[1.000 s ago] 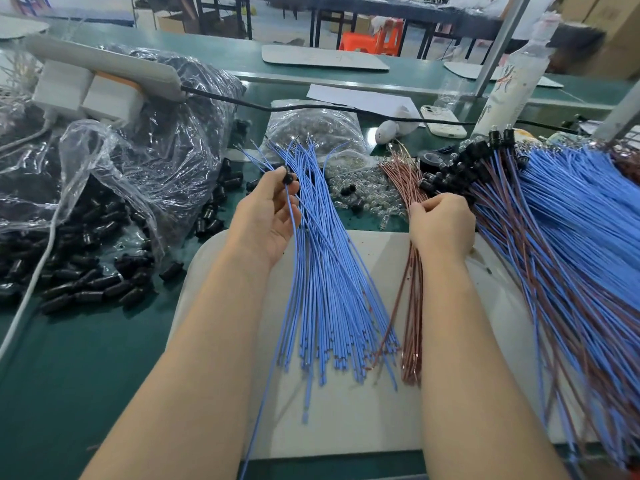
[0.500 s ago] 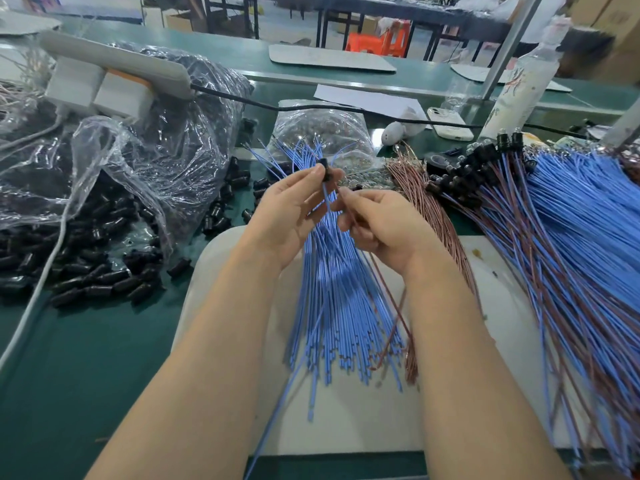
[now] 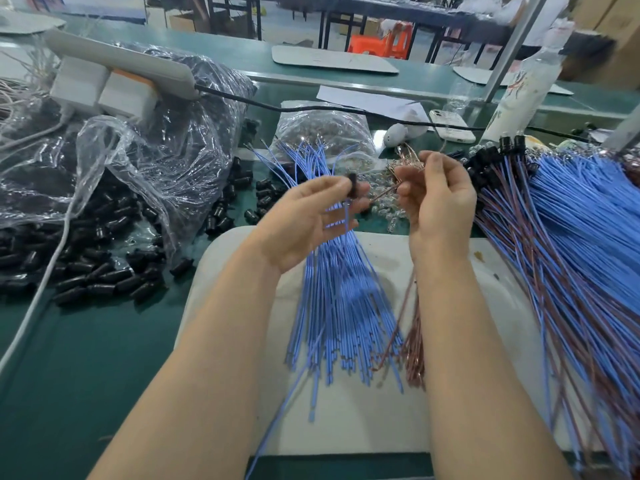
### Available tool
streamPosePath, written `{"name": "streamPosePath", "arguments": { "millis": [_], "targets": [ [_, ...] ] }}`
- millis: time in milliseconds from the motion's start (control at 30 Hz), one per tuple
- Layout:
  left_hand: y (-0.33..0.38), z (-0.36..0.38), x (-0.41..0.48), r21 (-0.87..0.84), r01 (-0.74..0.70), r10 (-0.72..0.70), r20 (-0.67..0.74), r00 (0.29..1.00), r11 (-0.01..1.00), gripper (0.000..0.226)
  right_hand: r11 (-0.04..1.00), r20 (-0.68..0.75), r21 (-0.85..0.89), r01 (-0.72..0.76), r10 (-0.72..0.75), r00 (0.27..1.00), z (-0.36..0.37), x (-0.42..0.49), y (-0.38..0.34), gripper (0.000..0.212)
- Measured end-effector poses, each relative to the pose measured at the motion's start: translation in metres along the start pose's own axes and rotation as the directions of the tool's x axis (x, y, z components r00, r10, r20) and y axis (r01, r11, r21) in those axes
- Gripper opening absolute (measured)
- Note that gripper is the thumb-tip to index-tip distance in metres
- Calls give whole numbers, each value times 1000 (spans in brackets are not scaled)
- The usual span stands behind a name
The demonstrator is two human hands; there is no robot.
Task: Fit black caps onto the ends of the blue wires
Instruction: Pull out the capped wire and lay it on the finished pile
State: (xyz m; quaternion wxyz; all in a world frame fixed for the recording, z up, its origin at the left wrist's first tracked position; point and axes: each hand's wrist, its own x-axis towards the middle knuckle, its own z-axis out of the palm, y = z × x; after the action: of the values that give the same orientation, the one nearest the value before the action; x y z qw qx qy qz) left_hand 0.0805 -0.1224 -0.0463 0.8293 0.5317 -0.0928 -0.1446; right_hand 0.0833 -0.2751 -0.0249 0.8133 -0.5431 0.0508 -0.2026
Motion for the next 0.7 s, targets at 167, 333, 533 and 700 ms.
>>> {"name": "streamPosePath", "arguments": {
  "millis": [167,333,533,700],
  "targets": [
    [-4,7,-1,85,-1,1,3,1000,996,13,1000,48,-9,-4,5,999,3,1,3,13],
    [-3,3,1,148,-92,110,-119,987,985,10,948,111,-315,43,-8,994,5,-2,8,22],
    [-13,1,3,701,-154,335,-128,933,697,7,912,21,-342,226,-233,972,1,-1,1,21],
    [-14,1,4,782,-194,417,-92,904,592,13,826,115,-469,313,-294,949,4,-4,5,23]
  ]
}}
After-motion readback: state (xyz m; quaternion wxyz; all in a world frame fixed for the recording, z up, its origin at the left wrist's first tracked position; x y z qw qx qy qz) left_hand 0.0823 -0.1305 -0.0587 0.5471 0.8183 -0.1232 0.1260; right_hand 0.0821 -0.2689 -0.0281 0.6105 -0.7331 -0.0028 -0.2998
